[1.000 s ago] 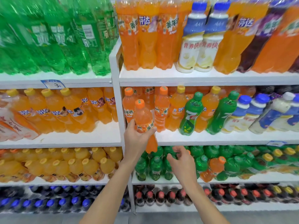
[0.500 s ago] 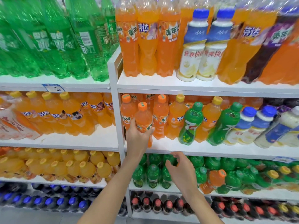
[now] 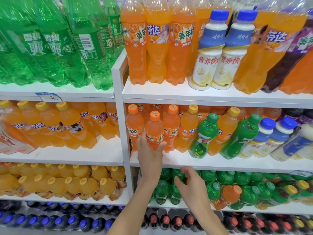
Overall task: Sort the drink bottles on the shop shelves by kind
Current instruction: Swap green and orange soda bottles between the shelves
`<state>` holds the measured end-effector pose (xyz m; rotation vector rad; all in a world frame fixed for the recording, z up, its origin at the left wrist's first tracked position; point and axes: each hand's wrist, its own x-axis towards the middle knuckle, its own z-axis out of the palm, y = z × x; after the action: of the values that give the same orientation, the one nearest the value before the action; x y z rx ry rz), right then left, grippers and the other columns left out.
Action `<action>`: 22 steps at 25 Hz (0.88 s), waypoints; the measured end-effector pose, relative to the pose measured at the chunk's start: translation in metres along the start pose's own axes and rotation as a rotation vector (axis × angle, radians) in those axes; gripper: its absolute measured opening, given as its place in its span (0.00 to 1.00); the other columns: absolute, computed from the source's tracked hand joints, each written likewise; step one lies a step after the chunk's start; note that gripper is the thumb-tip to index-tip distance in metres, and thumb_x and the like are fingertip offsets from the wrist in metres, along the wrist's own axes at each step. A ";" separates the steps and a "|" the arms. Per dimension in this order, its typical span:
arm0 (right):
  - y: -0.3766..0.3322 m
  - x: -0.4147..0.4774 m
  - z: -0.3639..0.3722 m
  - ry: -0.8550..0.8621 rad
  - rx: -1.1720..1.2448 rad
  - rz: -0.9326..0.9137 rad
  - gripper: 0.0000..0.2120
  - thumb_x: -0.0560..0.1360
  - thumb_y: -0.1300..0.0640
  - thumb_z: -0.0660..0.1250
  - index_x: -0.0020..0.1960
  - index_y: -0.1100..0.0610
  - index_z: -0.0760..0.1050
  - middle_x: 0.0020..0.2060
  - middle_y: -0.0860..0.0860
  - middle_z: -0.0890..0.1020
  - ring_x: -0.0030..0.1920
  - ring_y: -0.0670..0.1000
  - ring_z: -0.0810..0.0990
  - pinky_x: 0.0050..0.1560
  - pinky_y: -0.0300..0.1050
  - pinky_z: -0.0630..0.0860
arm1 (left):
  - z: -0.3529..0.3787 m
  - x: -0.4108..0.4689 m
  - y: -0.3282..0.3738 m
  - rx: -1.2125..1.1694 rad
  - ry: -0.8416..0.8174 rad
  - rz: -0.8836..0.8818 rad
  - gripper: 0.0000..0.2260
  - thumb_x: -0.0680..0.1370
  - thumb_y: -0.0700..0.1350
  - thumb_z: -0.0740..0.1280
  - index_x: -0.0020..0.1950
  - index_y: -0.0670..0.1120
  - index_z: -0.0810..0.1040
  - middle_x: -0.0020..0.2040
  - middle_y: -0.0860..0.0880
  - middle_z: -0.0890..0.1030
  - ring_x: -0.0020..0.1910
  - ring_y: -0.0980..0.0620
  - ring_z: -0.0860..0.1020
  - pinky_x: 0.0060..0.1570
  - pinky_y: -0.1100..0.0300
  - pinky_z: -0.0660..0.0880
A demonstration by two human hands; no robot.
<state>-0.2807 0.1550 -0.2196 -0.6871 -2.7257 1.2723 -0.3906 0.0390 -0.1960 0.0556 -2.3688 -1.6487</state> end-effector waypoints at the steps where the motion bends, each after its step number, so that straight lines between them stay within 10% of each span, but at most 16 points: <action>1: 0.001 -0.001 0.001 -0.003 0.006 -0.003 0.20 0.79 0.50 0.71 0.69 0.52 0.75 0.64 0.44 0.80 0.56 0.45 0.77 0.62 0.44 0.75 | 0.001 -0.001 0.001 -0.017 0.016 -0.025 0.33 0.75 0.55 0.77 0.75 0.51 0.66 0.69 0.51 0.72 0.67 0.54 0.71 0.63 0.63 0.70; 10: 0.008 -0.002 0.001 -0.013 0.046 0.043 0.19 0.78 0.52 0.72 0.68 0.51 0.76 0.63 0.44 0.80 0.67 0.47 0.76 0.65 0.43 0.74 | 0.023 0.004 -0.008 0.049 0.153 -0.028 0.28 0.78 0.55 0.73 0.68 0.40 0.68 0.65 0.41 0.71 0.64 0.44 0.71 0.60 0.56 0.72; 22: 0.004 0.004 -0.003 -0.011 0.074 0.065 0.17 0.78 0.52 0.72 0.65 0.51 0.76 0.59 0.45 0.81 0.52 0.43 0.79 0.54 0.43 0.76 | 0.028 0.009 -0.025 -0.005 0.131 0.009 0.27 0.78 0.48 0.75 0.71 0.41 0.67 0.64 0.42 0.69 0.61 0.45 0.72 0.59 0.54 0.76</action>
<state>-0.2816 0.1610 -0.2211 -0.7696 -2.6707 1.3867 -0.4086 0.0541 -0.2266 0.1471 -2.2641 -1.5959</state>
